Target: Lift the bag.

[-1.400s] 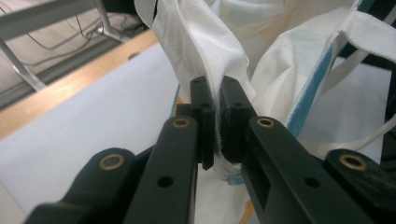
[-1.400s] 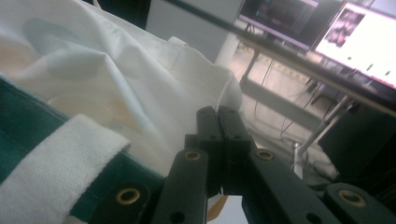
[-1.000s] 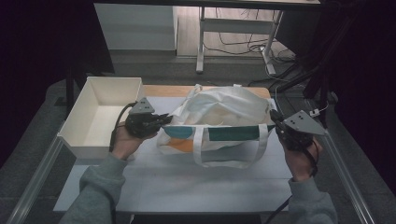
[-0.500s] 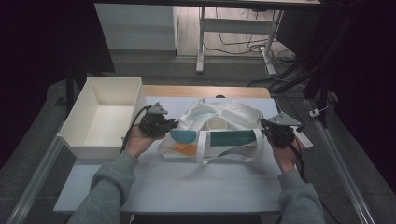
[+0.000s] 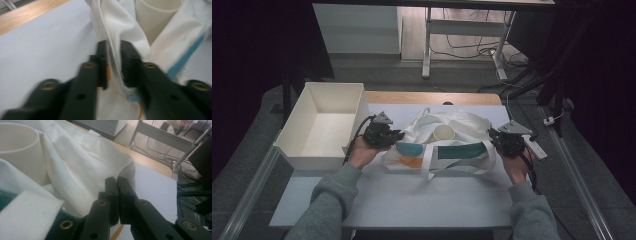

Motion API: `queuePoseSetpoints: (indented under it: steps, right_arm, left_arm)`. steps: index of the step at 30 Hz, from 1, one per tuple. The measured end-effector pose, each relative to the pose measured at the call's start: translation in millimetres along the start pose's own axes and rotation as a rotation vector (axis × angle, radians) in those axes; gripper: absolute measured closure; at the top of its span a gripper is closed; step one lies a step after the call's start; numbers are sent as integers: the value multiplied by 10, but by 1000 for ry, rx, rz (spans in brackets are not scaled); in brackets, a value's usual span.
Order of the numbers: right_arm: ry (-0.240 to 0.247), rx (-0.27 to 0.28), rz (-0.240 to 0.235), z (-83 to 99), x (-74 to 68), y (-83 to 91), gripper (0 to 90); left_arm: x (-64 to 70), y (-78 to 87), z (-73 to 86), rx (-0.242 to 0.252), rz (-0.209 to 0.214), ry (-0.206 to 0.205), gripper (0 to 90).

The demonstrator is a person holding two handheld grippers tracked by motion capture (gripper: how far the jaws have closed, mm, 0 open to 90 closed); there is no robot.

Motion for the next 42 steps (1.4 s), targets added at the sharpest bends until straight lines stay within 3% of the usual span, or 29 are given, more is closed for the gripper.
queuePoseSetpoints:
  steps: [3, 7, 10, 13, 23, 30, 33, 39, 42]
  right_arm:
    - [-56, 47, -27, -56, 22, 120, 593]
    - [-87, 91, -98, -96, -4, 322, 479]
    - [-99, 111, -154, -76, -38, 474, 459]
    - [-95, 114, -192, -22, -68, 596, 451]
    - [-44, 87, -237, 330, -217, 796, 441]
    - [-51, 54, -233, 586, -246, 807, 440]
    - [-19, 23, -223, 716, -264, 766, 438]
    - [11, -13, -231, 837, -314, 666, 437]
    - [27, -20, -230, 853, -330, 648, 436]
  left_arm:
    - [94, 100, -41, 41, -8, -7, 449]
    - [261, 255, -51, 47, -6, -39, 304]
    - [385, 372, 9, 54, 39, -52, 298]
    - [461, 453, 141, 45, 55, -51, 298]
    - [556, 630, 664, 51, 37, -21, 308]
    - [570, 654, 948, -2, -3, -21, 309]
    - [580, 701, 1019, 0, -21, -21, 309]
    - [542, 759, 1192, -16, -62, 18, 297]
    - [524, 811, 1244, 0, -75, 37, 293]
Point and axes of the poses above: each handheld gripper's, and its own axes: y roughly backward along the jaws, z roughly out of its underside, x roughly to its right, the point moved 4 cm from there along -y, roughly forward along the jaws, and after that the axes turned 11 degrees about z, right-handed, at the moved point
